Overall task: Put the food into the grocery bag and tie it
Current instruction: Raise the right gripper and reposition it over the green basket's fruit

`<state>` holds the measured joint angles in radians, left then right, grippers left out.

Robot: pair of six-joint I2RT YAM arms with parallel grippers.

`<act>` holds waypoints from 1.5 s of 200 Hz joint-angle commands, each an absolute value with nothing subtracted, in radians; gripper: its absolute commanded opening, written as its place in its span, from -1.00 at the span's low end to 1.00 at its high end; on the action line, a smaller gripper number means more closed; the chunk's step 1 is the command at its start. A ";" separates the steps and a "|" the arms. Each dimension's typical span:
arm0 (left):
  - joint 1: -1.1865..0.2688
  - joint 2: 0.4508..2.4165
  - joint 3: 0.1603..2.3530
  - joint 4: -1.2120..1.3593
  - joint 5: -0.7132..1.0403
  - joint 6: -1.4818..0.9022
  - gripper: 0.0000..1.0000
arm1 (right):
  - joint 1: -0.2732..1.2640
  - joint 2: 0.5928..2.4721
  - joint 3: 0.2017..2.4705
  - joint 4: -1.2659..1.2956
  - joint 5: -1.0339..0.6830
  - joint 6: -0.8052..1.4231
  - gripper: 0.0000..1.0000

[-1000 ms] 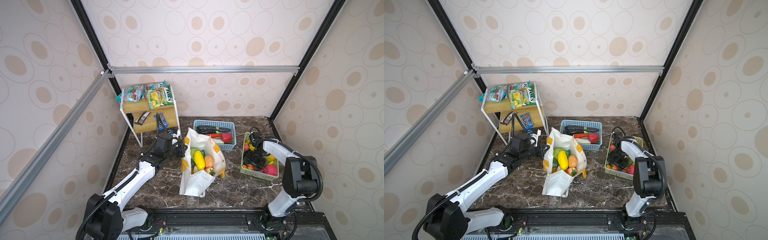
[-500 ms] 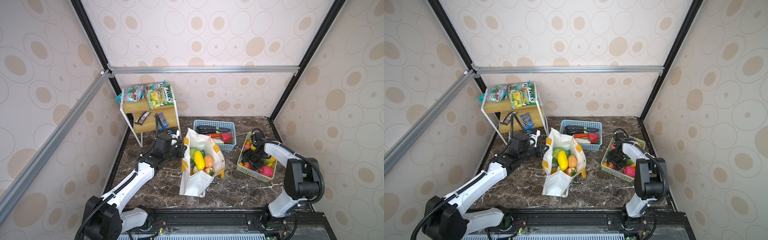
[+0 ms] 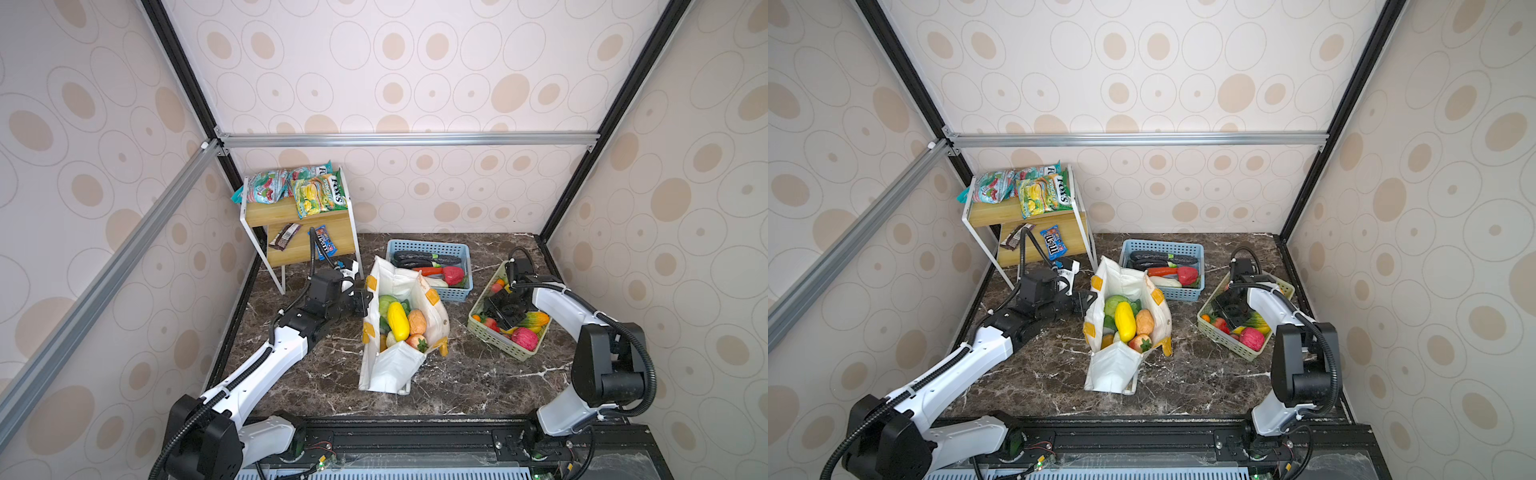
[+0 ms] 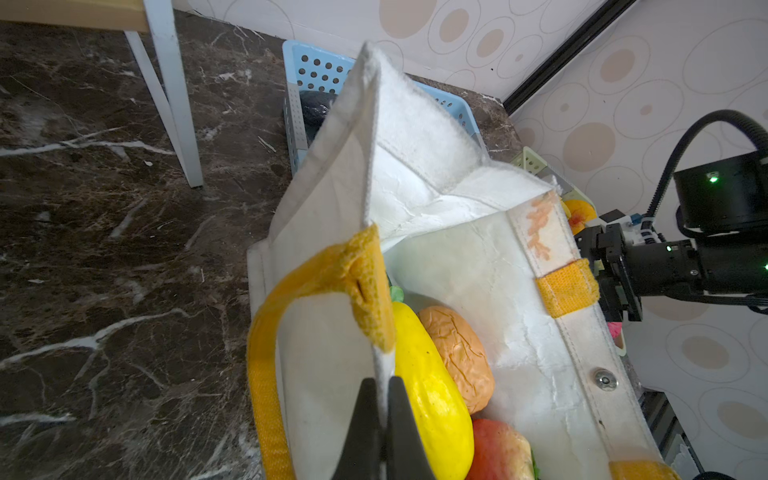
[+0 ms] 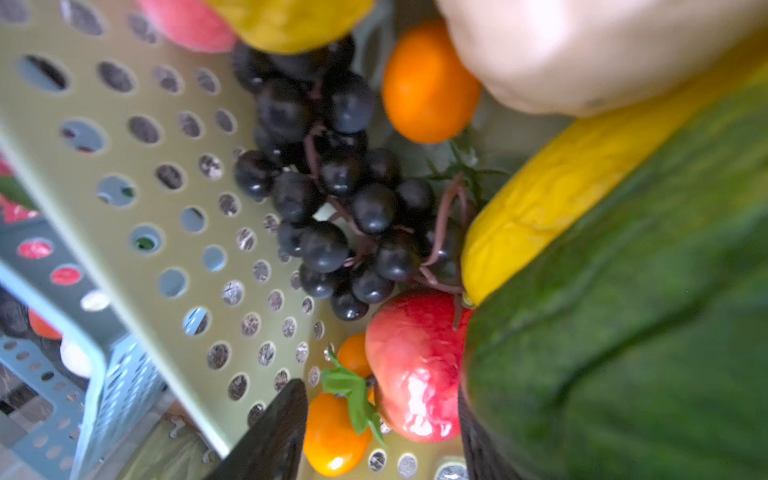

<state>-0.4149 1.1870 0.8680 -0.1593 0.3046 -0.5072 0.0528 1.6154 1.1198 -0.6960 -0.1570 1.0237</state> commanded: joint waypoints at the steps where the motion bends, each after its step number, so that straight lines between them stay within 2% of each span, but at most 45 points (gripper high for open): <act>1: -0.408 1.156 0.864 -0.157 0.284 -0.482 -1.00 | 0.047 1.592 1.173 -0.742 -0.137 0.899 0.22; 61: -0.404 1.154 0.860 -0.160 0.290 -0.479 -1.00 | 0.047 1.601 1.323 -0.979 -0.033 0.539 0.22; 112: -0.405 1.173 0.865 -0.139 0.308 -0.486 -1.00 | 0.048 1.686 1.429 -1.021 0.019 0.317 0.22; 189: -0.405 1.206 0.888 -0.130 0.308 -0.481 -1.00 | 0.047 1.837 1.479 -0.914 -0.030 0.251 0.24; 300: -0.401 1.213 0.908 -0.160 0.300 -0.464 -1.00 | 0.049 1.948 1.425 -0.806 -0.003 0.191 0.24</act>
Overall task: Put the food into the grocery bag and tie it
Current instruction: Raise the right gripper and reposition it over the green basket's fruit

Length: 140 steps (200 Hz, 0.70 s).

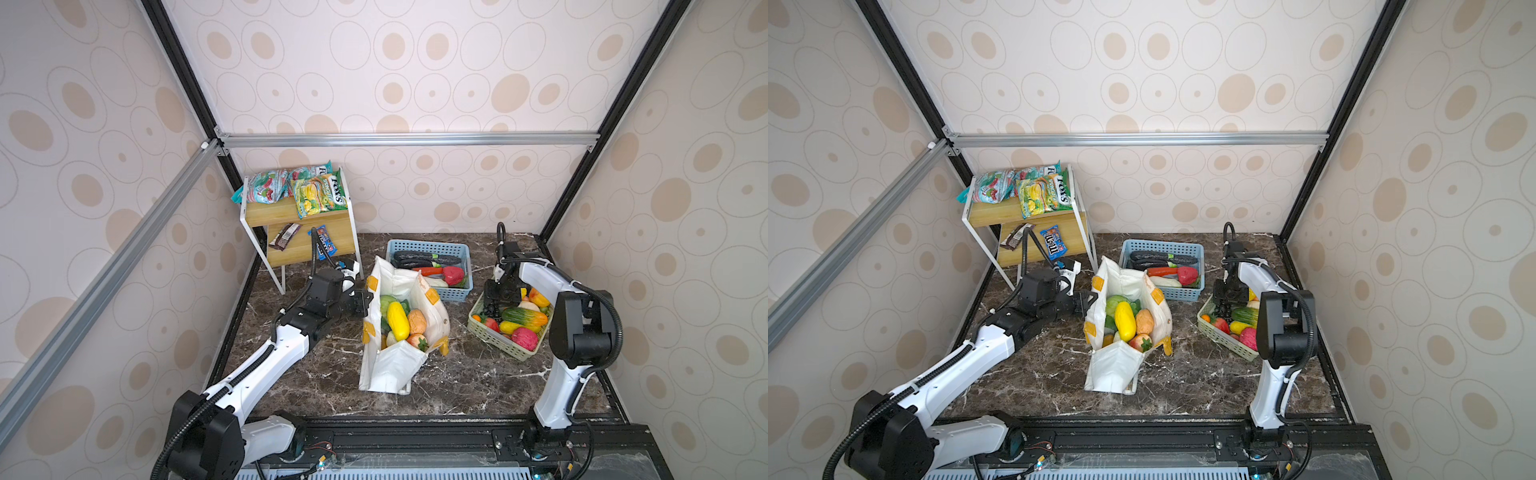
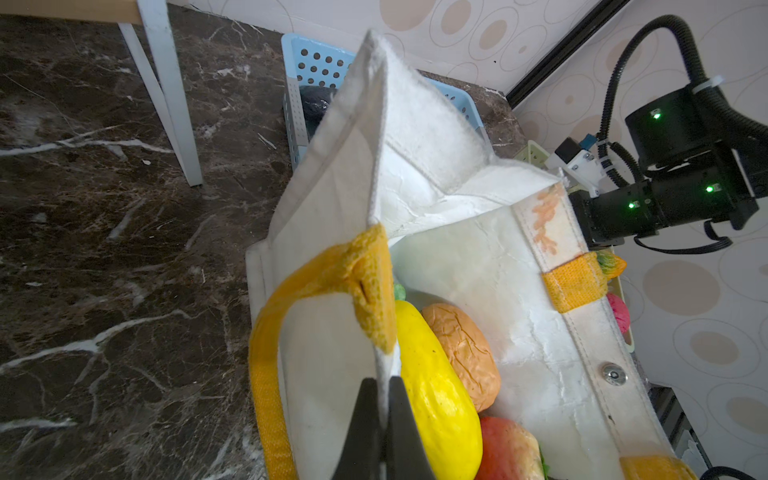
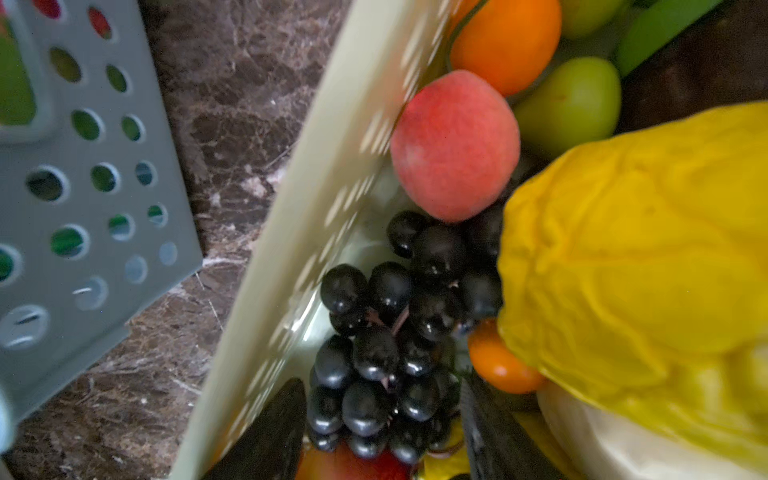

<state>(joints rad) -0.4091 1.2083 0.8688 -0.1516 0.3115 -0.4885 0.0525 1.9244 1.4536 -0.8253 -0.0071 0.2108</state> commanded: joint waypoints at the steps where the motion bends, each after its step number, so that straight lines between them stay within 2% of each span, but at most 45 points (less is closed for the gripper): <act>1: -0.401 1.213 0.908 -0.160 0.301 -0.463 -1.00 | 0.049 1.948 1.424 -0.805 -0.004 0.192 0.24; 60: -0.400 1.204 0.905 -0.158 0.299 -0.469 -1.00 | 0.049 1.995 1.371 -0.783 -0.025 0.210 0.20; 69: -0.399 1.206 0.905 -0.158 0.298 -0.470 -1.00 | 0.049 1.996 1.362 -0.776 -0.025 0.215 0.13; 87: -0.400 1.211 0.909 -0.157 0.301 -0.470 -1.00 | 0.049 1.989 1.356 -0.772 -0.040 0.217 -0.20; 120: -0.400 1.220 0.921 -0.160 0.305 -0.467 -1.00 | 0.048 1.957 1.362 -0.783 -0.034 0.230 -0.38; 140: -0.400 1.221 0.921 -0.160 0.304 -0.467 -1.00 | 0.048 1.931 1.370 -0.803 -0.031 0.239 -0.56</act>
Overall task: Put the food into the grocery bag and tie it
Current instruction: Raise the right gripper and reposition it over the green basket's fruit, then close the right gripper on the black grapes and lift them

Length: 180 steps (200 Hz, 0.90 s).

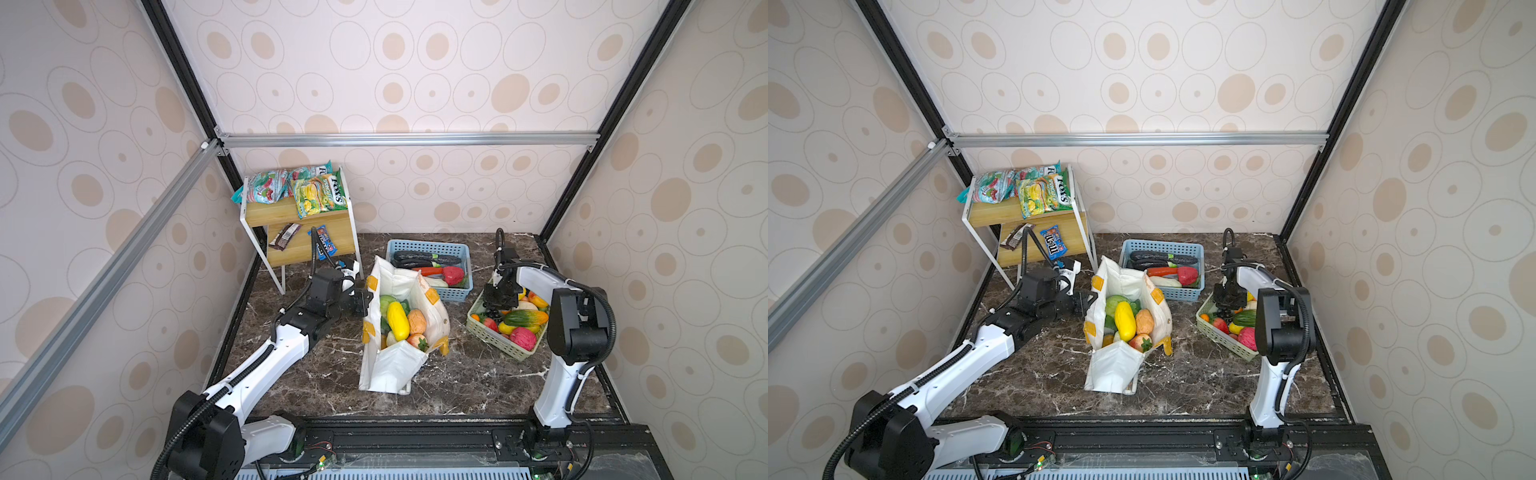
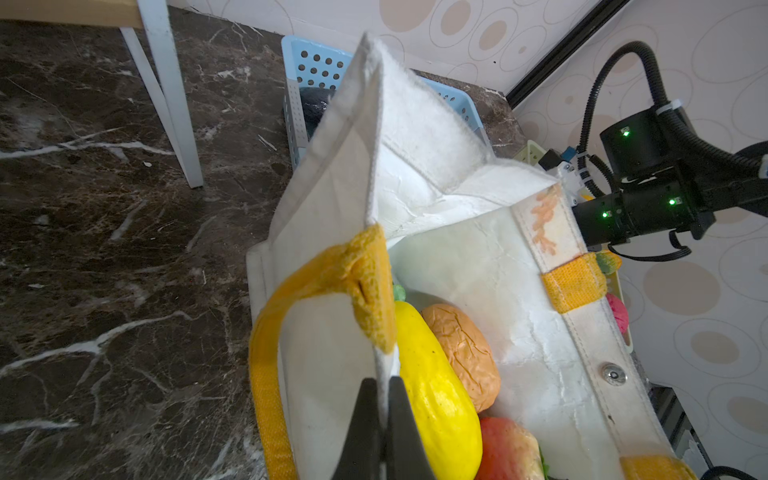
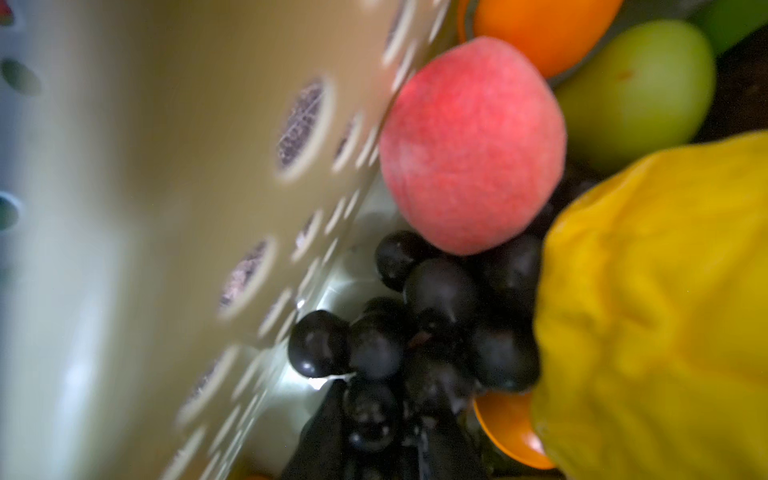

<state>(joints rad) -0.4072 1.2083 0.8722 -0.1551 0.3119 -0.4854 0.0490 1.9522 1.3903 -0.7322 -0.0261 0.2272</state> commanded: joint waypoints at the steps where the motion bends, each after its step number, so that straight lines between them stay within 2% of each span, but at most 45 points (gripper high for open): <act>1: -0.400 1.221 0.922 -0.160 0.304 -0.467 -1.00 | 0.049 1.928 1.371 -0.806 -0.031 0.239 -0.57; 65: -0.400 1.218 0.919 -0.165 0.306 -0.462 -1.00 | 0.048 1.850 1.375 -0.880 -0.052 0.275 -0.64; 180: -0.399 1.229 0.950 -0.193 0.324 -0.444 -1.00 | 0.048 1.729 1.447 -1.011 -0.088 0.302 -0.60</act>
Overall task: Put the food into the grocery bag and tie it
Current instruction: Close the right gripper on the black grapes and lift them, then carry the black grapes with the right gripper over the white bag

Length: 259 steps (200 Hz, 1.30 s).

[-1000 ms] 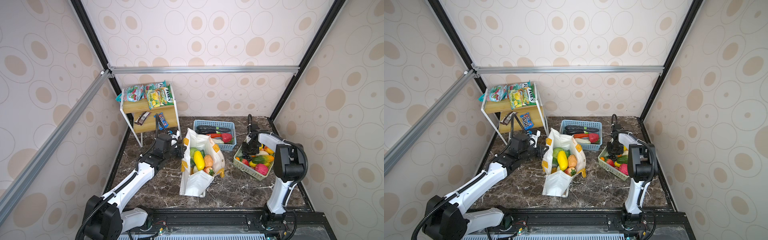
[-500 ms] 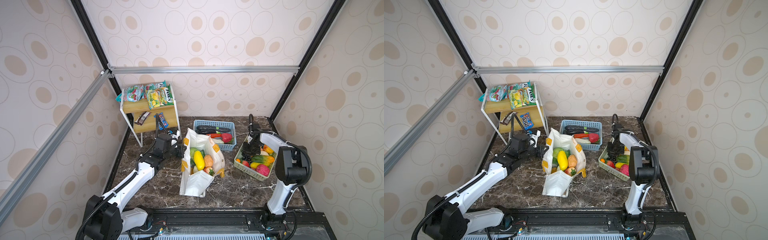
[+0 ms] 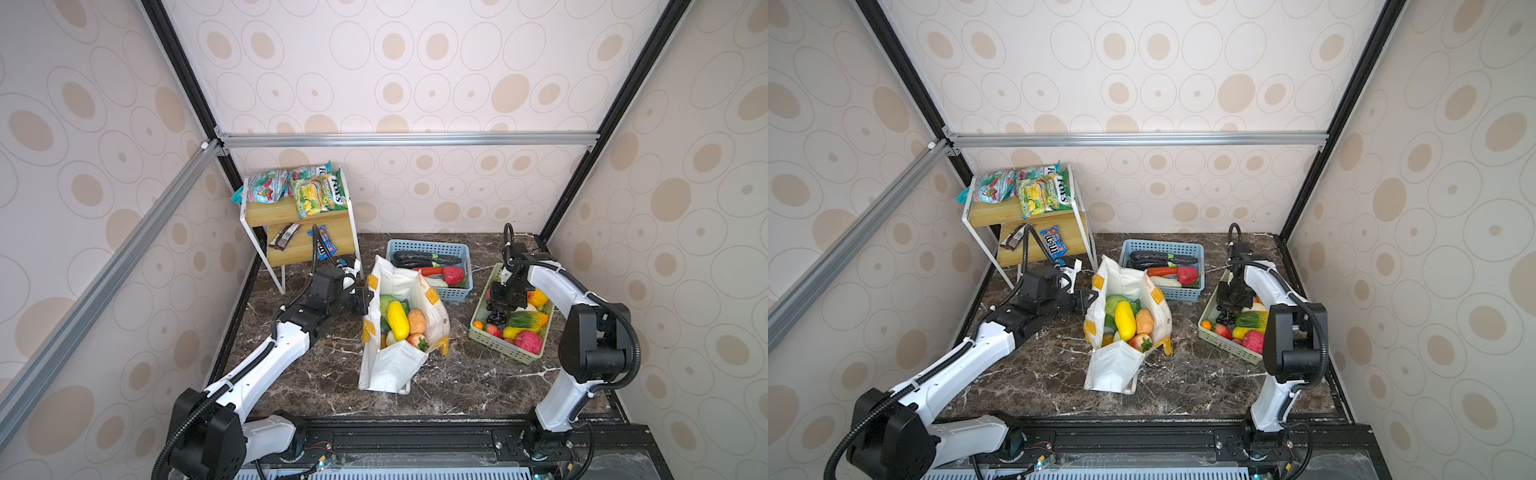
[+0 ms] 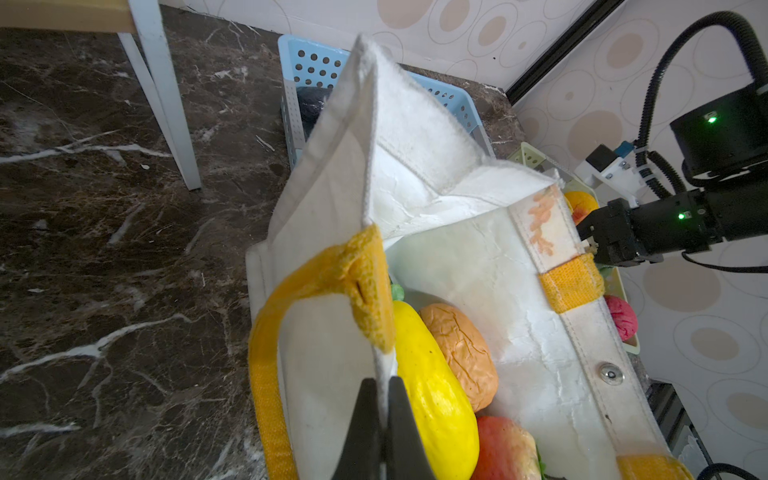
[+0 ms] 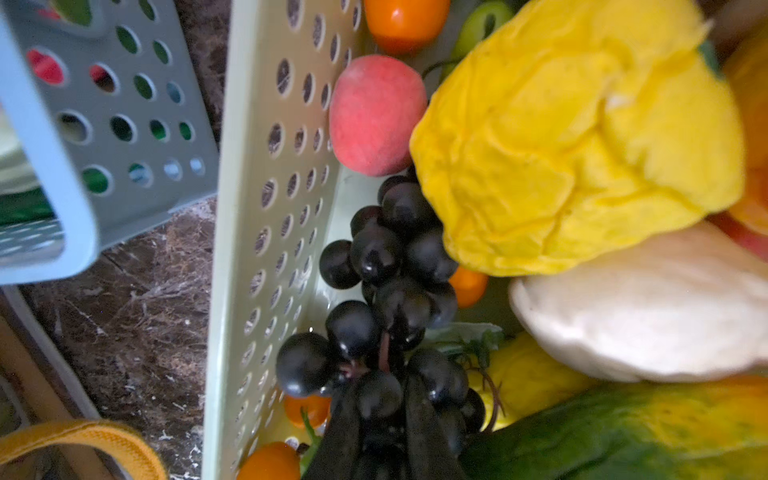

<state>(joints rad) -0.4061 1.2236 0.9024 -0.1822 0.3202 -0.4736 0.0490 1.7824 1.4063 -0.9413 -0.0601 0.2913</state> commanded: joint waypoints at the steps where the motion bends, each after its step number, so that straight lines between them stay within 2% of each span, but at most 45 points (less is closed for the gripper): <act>1: -0.399 1.228 0.950 -0.194 0.323 -0.444 -1.00 | 0.048 1.729 1.448 -1.012 -0.089 0.302 -0.60; 87: -0.399 1.226 0.952 -0.194 0.331 -0.443 -1.00 | 0.049 1.682 1.526 -1.053 -0.078 0.327 -0.59; 218: -0.400 1.243 0.944 -0.171 0.343 -0.456 -1.00 | 0.051 1.603 1.683 -1.089 -0.243 0.373 -0.57; 259: -0.399 1.256 0.951 -0.167 0.349 -0.456 -1.00 | 0.115 1.592 1.751 -1.093 -0.272 0.397 -0.57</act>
<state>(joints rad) -0.4057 1.2419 0.9077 -0.1879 0.3397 -0.4706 0.0685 1.6234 1.6947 -1.0668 -0.2317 0.3744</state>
